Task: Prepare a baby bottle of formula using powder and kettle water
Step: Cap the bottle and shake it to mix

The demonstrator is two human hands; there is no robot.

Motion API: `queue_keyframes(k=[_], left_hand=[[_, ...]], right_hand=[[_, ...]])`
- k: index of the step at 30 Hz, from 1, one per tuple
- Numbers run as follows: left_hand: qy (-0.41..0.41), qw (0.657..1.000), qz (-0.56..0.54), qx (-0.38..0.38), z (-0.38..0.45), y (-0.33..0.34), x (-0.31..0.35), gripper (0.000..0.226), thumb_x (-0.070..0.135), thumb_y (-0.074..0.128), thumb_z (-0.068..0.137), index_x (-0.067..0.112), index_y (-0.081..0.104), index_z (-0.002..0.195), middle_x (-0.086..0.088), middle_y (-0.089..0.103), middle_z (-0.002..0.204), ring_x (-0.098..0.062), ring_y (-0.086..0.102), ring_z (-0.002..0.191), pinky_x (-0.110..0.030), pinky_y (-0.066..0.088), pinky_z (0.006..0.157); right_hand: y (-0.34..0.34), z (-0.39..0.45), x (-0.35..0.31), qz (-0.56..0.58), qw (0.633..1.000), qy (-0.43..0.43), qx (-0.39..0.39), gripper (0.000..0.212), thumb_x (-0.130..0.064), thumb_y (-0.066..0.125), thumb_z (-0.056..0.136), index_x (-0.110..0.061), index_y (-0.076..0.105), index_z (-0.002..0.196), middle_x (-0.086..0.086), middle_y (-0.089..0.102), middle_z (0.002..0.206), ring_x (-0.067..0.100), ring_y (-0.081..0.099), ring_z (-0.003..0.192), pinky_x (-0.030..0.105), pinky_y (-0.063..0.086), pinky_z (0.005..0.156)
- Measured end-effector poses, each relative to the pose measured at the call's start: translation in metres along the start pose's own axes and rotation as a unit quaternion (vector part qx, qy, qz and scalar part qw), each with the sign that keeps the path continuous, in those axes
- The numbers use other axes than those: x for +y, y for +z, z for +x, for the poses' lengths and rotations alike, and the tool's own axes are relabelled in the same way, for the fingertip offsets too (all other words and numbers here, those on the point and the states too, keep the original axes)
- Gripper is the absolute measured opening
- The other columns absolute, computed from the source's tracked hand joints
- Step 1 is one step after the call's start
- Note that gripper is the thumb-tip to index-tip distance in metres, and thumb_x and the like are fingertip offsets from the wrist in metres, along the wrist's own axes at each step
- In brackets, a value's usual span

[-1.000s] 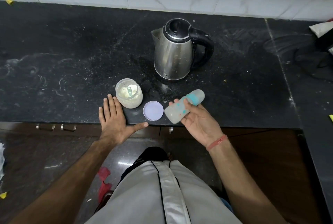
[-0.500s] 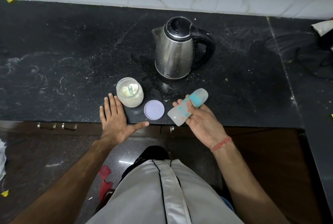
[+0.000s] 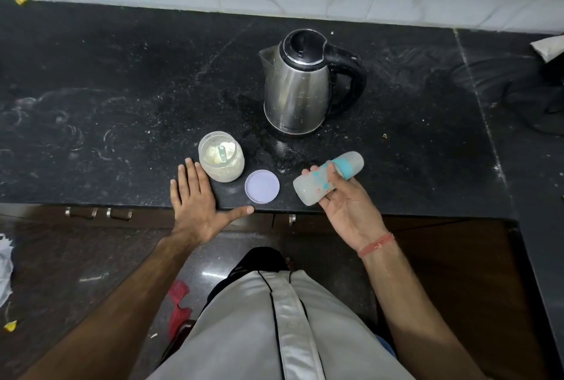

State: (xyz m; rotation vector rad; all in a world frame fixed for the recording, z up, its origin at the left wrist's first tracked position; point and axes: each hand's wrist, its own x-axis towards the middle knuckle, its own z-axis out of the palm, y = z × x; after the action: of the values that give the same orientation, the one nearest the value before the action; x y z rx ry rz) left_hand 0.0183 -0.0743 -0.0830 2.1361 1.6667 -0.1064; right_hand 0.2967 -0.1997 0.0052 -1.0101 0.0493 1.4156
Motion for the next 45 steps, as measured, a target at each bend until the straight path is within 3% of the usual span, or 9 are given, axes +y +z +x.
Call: queue_keyframes(k=[13,16,26,30,33,37,40,43,45], left_hand=[[0.003,1.0,-0.01,-0.002,-0.001,-0.002,0.001,0.176,0.12,0.041,0.052,0.006,-0.019,0.172,-0.012,-0.025,0.181,-0.027,-0.027,0.167,-0.054,-0.014,0.135],[0.007,1.0,-0.01,0.001,-0.001,-0.002,0.0,0.175,0.12,0.042,0.053,0.006,-0.018,0.172,-0.012,-0.024,0.182,-0.027,-0.026,0.167,-0.054,-0.014,0.135],[0.01,1.0,-0.013,0.008,0.0,-0.001,0.0,0.175,0.12,0.042,0.053,0.006,-0.017,0.172,-0.013,-0.023,0.182,-0.027,-0.026,0.167,-0.053,-0.014,0.135],[0.006,1.0,-0.009,0.015,0.002,0.002,-0.001,0.177,0.121,0.04,0.051,0.006,-0.017,0.172,-0.012,-0.022,0.182,-0.027,-0.025,0.168,-0.054,-0.012,0.136],[0.007,1.0,-0.013,0.019,0.002,0.003,-0.001,0.177,0.121,0.041,0.051,0.006,-0.016,0.172,-0.012,-0.021,0.182,-0.027,-0.025,0.168,-0.054,-0.012,0.136],[0.007,1.0,-0.007,0.019,0.002,0.003,-0.003,0.177,0.122,0.038,0.05,0.005,-0.016,0.173,-0.012,-0.021,0.182,-0.027,-0.025,0.168,-0.053,-0.013,0.135],[0.005,1.0,-0.006,0.025,0.003,0.005,-0.002,0.177,0.122,0.038,0.05,0.005,-0.015,0.173,-0.013,-0.02,0.183,-0.027,-0.024,0.168,-0.054,-0.011,0.136],[0.008,1.0,-0.005,0.023,0.002,0.005,-0.003,0.177,0.122,0.039,0.051,0.005,-0.015,0.173,-0.013,-0.021,0.183,-0.027,-0.024,0.168,-0.054,-0.011,0.136],[0.008,1.0,-0.007,0.024,0.003,0.004,-0.003,0.177,0.121,0.039,0.051,0.005,-0.015,0.173,-0.012,-0.021,0.182,-0.027,-0.025,0.168,-0.054,-0.011,0.136]], right_hand=[[0.0,0.001,-0.001,0.014,1.0,-0.01,0.005,0.056,-0.014,0.072,0.097,-0.006,0.052,0.148,0.025,0.065,0.146,0.038,0.068,0.135,0.053,0.056,0.112],[0.004,-0.003,-0.002,-0.065,0.998,0.013,-0.005,0.056,-0.015,0.074,0.095,-0.004,0.054,0.147,0.026,0.066,0.146,0.037,0.069,0.133,0.052,0.057,0.111],[0.003,0.001,0.0,-0.026,0.999,-0.011,0.018,0.053,-0.017,0.075,0.096,-0.005,0.056,0.143,0.02,0.073,0.133,0.037,0.07,0.132,0.053,0.057,0.111],[0.006,0.0,-0.002,-0.088,0.996,0.014,0.008,0.05,-0.015,0.075,0.094,-0.004,0.059,0.141,0.025,0.071,0.139,0.037,0.072,0.129,0.052,0.059,0.108],[0.001,0.003,-0.002,-0.031,0.999,-0.018,0.033,0.052,-0.017,0.075,0.096,-0.005,0.058,0.143,0.025,0.069,0.142,0.036,0.071,0.13,0.053,0.057,0.111],[0.006,0.0,-0.008,-0.117,0.993,0.012,0.004,0.054,-0.018,0.074,0.094,-0.002,0.059,0.143,0.025,0.072,0.137,0.038,0.072,0.127,0.049,0.063,0.102],[0.002,0.003,-0.013,-0.053,0.998,-0.013,0.014,0.054,-0.02,0.073,0.098,-0.004,0.055,0.146,0.022,0.071,0.135,0.038,0.07,0.131,0.052,0.058,0.11],[0.009,0.0,-0.016,-0.177,0.983,0.036,-0.012,0.055,-0.022,0.075,0.095,-0.002,0.058,0.144,0.023,0.073,0.136,0.039,0.072,0.127,0.053,0.058,0.109],[0.006,0.003,-0.014,-0.155,0.988,0.016,-0.002,0.056,-0.022,0.075,0.094,-0.002,0.059,0.143,0.023,0.074,0.135,0.039,0.073,0.126,0.05,0.061,0.105]])
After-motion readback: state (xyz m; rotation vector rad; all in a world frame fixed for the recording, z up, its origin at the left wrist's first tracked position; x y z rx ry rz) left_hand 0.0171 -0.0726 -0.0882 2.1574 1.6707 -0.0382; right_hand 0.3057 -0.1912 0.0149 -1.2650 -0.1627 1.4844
